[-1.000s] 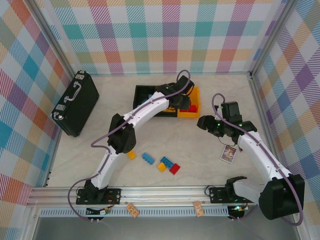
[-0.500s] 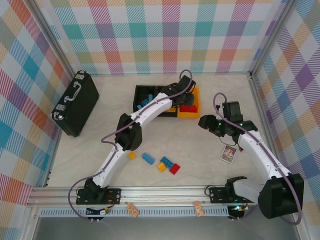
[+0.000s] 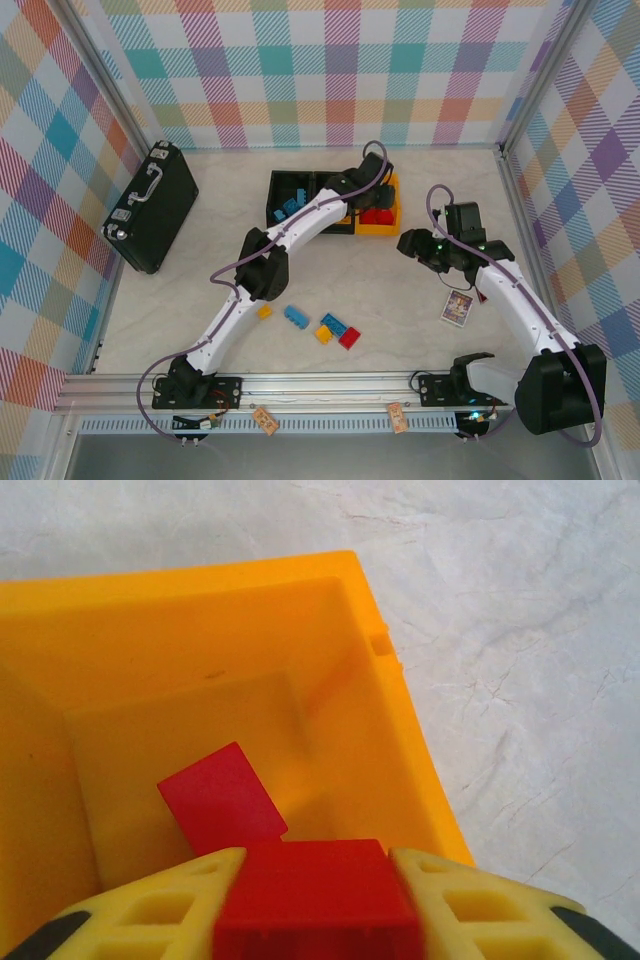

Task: Sort the legos into containers by color
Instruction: Place the lego in the container.

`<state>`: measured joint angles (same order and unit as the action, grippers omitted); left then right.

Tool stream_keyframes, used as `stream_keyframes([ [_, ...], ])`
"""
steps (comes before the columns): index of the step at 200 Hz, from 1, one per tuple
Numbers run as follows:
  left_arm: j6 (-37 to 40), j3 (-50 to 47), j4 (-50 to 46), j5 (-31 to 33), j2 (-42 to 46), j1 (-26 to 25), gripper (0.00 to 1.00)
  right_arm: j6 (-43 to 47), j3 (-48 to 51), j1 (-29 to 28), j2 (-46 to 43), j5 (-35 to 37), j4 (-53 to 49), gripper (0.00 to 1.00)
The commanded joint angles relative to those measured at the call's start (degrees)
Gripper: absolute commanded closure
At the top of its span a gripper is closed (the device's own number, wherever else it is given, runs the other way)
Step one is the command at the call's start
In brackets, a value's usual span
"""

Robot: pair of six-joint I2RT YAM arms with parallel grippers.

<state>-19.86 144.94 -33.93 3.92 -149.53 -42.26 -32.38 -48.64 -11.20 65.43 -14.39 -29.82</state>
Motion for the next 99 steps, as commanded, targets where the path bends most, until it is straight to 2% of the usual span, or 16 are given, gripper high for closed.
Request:
stream_keyframes([
  [1, 0.9, 2.0, 2.0, 0.1, -0.2, 0.7, 0.51, -0.3, -0.8, 0.3, -0.6, -1.0, -0.5, 0.42],
  [18, 0.7, 2.0, 2.1, 0.0, 0.6, 0.7, 0.43, -0.5, -0.5, 0.3, -0.7, -1.2, -0.4, 0.42],
  [63, -0.1, 1.0, -2.1, -1.6, 5.6, 0.6, 0.44, 0.1, -0.1, 0.3, -1.3, -2.5, -0.7, 0.42],
  [99, 0.2, -12.5, -2.7, -3.2, 17.1, 0.2, 0.41, 2.0, -0.1, 0.3, -1.3, -4.5, -1.8, 0.42],
])
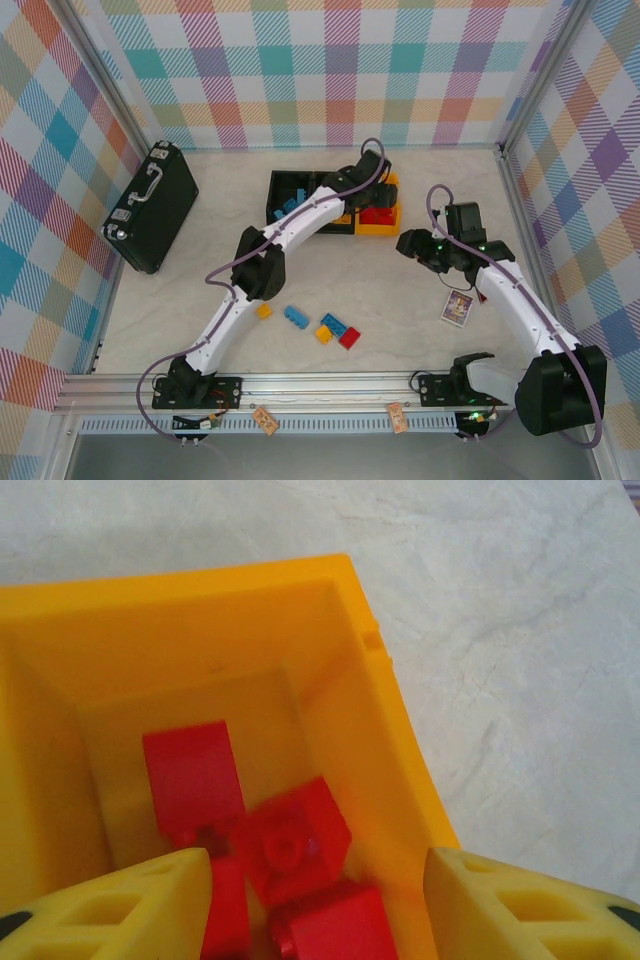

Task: Sort the legos into containers by color
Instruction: Place the lego in the container, then pick up the lego from the middle-left of the table.

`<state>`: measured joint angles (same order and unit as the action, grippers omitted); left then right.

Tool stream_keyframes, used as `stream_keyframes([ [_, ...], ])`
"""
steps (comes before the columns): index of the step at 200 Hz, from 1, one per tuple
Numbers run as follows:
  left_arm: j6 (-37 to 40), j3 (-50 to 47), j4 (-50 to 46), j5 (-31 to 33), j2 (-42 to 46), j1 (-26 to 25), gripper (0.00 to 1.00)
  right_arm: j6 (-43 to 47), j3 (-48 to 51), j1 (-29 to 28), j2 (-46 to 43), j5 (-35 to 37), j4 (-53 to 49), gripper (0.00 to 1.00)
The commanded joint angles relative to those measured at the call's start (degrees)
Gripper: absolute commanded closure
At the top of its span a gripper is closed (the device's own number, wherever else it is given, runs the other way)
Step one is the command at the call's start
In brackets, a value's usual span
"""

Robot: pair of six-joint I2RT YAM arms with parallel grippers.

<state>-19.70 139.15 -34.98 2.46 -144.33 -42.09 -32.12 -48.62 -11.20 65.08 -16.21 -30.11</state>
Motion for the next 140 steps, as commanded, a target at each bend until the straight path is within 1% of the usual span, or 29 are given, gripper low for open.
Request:
stream_keyframes([
  [1, 0.0, -7.2, -1.6, -1.7, 12.3, 0.0, 0.41, 1.8, -0.2, 0.3, -0.9, -2.8, -1.5, 0.42],
  [45, -0.4, -27.9, 0.1, -2.2, 27.6, 0.0, 0.41, 3.9, -0.2, -0.8, -1.3, -6.4, -1.4, 0.42],
  [65, -2.0, -37.2, 0.0, -0.3, 34.3, 0.0, 0.41, 4.7, -0.3, -3.1, -1.1, -6.6, -1.3, 0.42],
  [77, -3.1, -42.1, -0.9, 2.0, 37.9, 0.0, 0.41, 5.2, -0.4, -5.3, -0.8, -6.2, -0.9, 0.42],
  [103, -7.4, -53.2, -2.0, 5.7, 45.5, 0.5, 0.41, 6.0, -0.5, -9.3, 0.4, -6.6, 1.0, 0.41],
  [140, -17.1, -68.5, -2.1, 10.1, 55.7, 0.8, 0.41, 8.1, -2.0, -15.7, 4.1, -6.7, 4.1, 0.39],
])
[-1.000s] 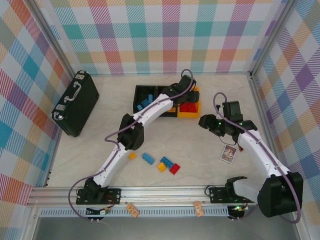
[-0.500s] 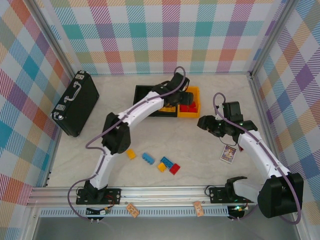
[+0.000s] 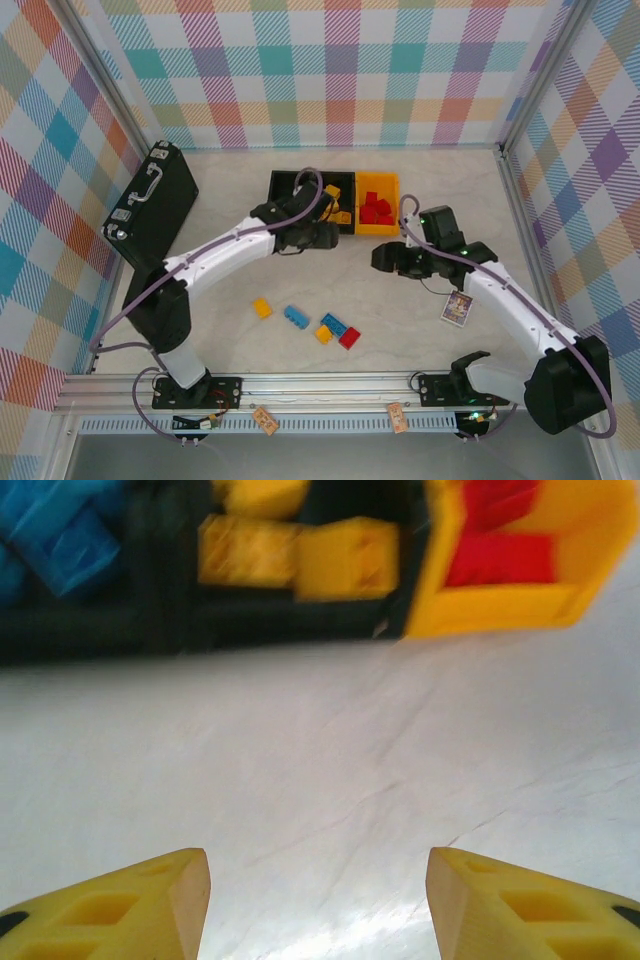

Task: Sort the legos into containers by color
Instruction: Pick up the lego from the middle-left of the table.

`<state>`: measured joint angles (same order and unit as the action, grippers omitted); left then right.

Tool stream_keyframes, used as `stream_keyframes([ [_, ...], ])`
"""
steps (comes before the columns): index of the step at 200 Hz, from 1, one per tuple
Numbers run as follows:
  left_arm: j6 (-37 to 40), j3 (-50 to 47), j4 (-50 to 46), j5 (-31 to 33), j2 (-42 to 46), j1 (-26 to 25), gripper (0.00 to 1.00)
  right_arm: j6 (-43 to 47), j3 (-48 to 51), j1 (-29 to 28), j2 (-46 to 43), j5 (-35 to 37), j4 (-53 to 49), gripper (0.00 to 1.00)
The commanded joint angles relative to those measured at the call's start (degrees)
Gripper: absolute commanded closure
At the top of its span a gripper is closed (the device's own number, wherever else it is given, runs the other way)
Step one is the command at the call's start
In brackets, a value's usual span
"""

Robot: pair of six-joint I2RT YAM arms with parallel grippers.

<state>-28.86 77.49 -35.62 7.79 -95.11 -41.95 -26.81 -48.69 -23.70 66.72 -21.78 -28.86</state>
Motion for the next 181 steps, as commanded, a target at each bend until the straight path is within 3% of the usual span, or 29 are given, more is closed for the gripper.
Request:
stream_keyframes([
  [1, -8.2, -7.2, -1.5, 4.9, 6.8, 0.6, 0.41, 2.9, -2.0, -3.4, 2.6, -1.1, 2.9, 0.39],
  [56, -21.7, -22.5, -4.4, 10.9, 17.6, 0.6, 0.36, 5.6, -4.8, -11.2, 9.0, 0.7, 5.8, 0.39],
  [111, -31.3, -31.4, -4.3, 10.5, 18.2, 0.6, 0.28, 4.4, -5.5, -13.6, 12.3, 1.1, 7.7, 0.40],
  [181, -35.8, -37.0, 1.8, 6.7, 13.8, 0.5, 0.37, 4.1, -5.5, -13.8, 13.0, 2.2, 7.6, 0.40],
])
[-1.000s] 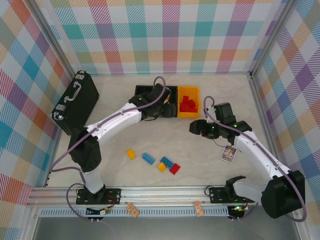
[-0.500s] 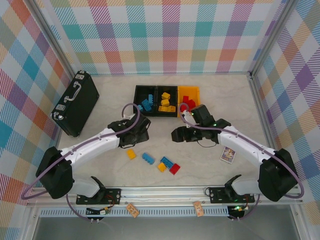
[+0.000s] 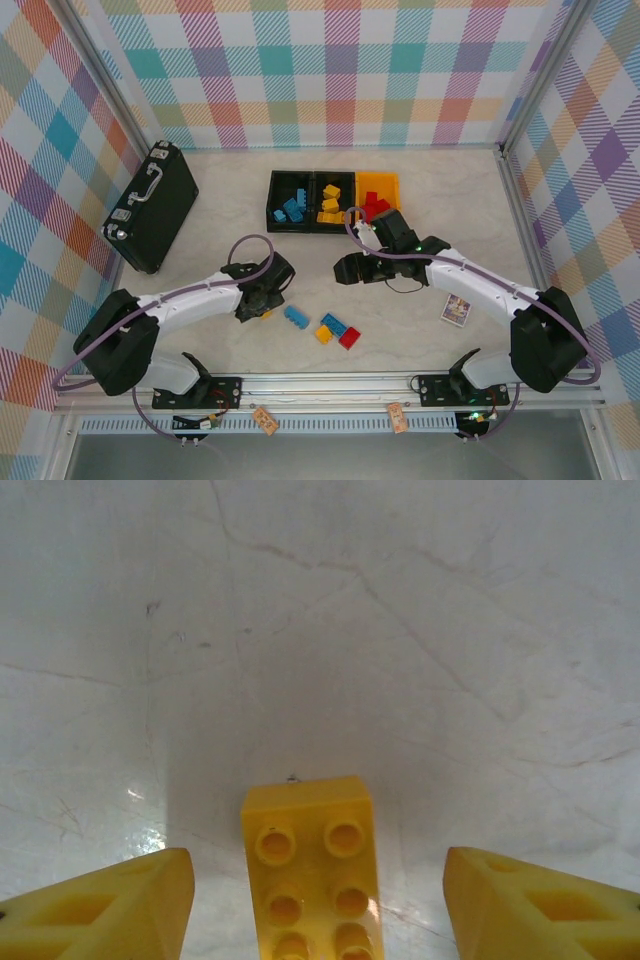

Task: Sort the legos into containers by color
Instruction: Pick up the lego from the middle-left of the table, then place the lego in the container.

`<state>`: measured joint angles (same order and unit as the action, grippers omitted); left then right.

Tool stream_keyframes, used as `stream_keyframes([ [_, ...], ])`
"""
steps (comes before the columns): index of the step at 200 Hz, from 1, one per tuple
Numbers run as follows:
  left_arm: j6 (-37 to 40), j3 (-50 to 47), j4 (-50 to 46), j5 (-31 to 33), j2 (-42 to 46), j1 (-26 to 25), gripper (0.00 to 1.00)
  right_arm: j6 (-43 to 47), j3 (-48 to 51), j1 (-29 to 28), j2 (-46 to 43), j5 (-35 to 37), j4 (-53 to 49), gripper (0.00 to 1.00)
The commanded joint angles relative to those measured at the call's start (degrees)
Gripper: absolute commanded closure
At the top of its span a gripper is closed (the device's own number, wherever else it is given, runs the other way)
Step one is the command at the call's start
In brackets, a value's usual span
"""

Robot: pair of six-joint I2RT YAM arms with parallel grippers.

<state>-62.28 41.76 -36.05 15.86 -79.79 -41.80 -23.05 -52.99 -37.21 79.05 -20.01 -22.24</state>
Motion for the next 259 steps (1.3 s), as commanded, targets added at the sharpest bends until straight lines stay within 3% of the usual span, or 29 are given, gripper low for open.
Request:
stream_keyframes([
  [1, -2.4, -1.2, 2.3, -1.3, -1.6, 0.3, 0.37, 0.4, -1.2, -0.3, 0.7, 0.4, 1.0, 0.40],
  [74, 0.6, 1.0, 1.0, -0.3, -2.1, 0.2, 0.76, -0.3, -1.2, -0.2, 0.8, 0.9, 1.1, 0.41],
  [147, 11.8, 16.0, -3.8, 3.0, -6.0, 0.0, 0.79, -4.1, -0.7, 3.4, -3.1, 1.6, 1.1, 0.41],
  [259, 26.2, 46.2, -5.3, -1.6, -26.6, 1.7, 0.79, -7.2, -1.0, 11.2, -6.6, 4.3, -2.1, 0.41],
])
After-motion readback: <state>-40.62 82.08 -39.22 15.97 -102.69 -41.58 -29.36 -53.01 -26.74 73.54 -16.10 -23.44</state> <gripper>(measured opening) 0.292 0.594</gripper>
